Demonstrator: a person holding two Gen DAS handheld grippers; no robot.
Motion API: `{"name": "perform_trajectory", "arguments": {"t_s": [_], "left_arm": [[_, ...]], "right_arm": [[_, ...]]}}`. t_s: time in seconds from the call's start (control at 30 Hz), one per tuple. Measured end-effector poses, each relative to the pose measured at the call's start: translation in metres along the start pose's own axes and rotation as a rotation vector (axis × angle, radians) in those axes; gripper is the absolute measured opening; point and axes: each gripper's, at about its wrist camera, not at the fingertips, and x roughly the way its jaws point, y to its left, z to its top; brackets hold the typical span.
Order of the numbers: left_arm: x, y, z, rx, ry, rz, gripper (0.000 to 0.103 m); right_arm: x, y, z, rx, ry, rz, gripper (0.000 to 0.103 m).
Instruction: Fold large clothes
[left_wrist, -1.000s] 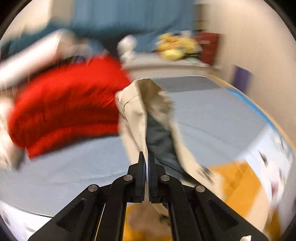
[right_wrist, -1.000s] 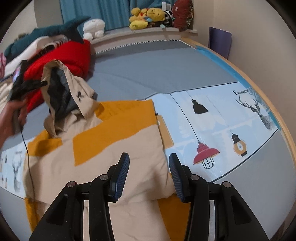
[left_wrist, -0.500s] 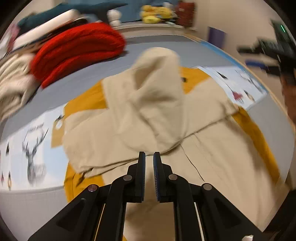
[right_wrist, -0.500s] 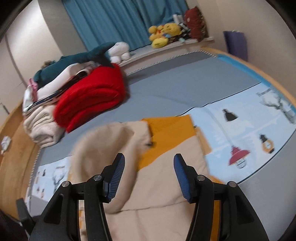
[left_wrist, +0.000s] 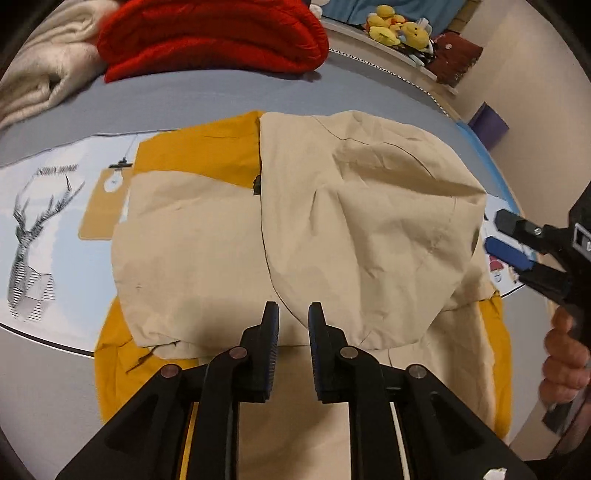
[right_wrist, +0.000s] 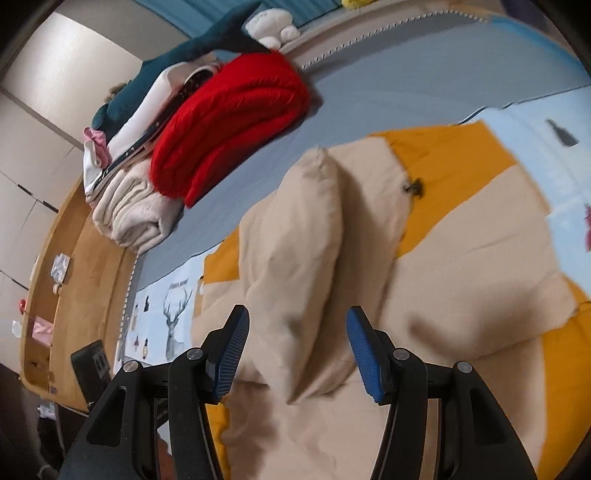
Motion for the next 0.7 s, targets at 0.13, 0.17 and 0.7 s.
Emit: {"name": "perform_trajectory", "arguments": {"t_s": [0.13, 0.17, 0.7], "left_arm": [[0.002, -0.003, 0.004, 0.016, -0.018, -0.015, 0.014], [0.005, -0.005, 0.004, 0.012, -0.019, -0.023, 0.015], [0.030, -0.038, -0.008, 0.080, 0.010, -0.072, 0.016]], "right_arm": [[0.013, 0.007, 0.003, -0.042, -0.014, -0.027, 0.055], [0.013, 0.005, 0.001, -0.043, -0.036, -0.023, 0.039], [0.016, -0.065, -0.007, 0.219, -0.040, -0.368, 0.011]]}}
